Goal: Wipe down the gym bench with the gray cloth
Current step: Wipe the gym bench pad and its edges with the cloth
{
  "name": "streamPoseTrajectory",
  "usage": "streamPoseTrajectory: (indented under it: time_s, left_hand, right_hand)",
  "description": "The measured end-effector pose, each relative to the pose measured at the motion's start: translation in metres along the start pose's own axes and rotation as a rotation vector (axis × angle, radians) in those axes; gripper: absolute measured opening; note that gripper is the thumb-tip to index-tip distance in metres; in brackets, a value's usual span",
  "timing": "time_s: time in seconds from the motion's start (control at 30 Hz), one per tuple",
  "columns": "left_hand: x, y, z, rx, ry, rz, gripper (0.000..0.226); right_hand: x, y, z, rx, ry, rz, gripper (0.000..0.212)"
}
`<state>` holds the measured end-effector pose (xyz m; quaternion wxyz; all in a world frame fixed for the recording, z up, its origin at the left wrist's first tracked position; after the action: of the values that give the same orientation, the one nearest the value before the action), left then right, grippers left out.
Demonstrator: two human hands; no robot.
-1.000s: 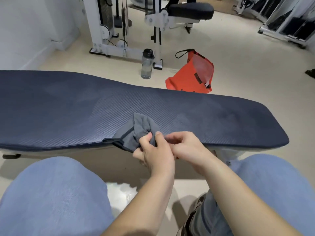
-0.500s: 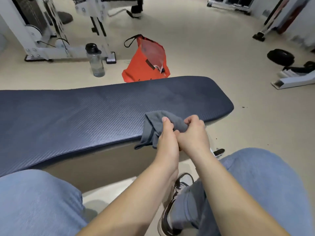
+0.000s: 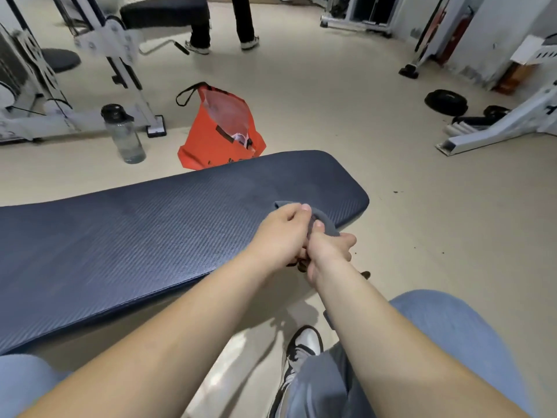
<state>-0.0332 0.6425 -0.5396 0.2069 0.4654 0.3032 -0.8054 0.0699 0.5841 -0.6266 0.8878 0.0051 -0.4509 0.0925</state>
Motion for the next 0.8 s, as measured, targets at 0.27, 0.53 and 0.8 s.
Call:
streamPoseTrajectory:
  time_s: [0.27, 0.53, 0.8]
  left_hand:
    - [-0.005, -0.002, -0.033, -0.171, 0.371, -0.77, 0.025]
    - [-0.017, -0.004, -0.082, -0.055, 0.284, -1.083, 0.028]
    - [-0.01, -0.01, -0.104, -0.036, 0.272, -0.992, 0.02]
  right_hand:
    - [0.052, -0.006, -0.053, -0.308, -0.015, -0.087, 0.047]
    - [0.118, -0.018, -0.14, -0.114, -0.297, 0.244, 0.044]
    - [0.167, 0.054, -0.175, 0.161, -0.558, 0.614, 0.039]
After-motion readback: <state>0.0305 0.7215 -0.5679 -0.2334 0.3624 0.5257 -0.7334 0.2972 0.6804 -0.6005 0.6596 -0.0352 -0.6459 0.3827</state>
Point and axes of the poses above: each hand's wrist, its own z-axis away from the middle knuckle, its own y-axis out of the palm, x = y × z, the point moved 5 cm from there along -z, towards the middle knuckle, and after that the axes turned 7 degrees about -z, right-handed, at the moved point
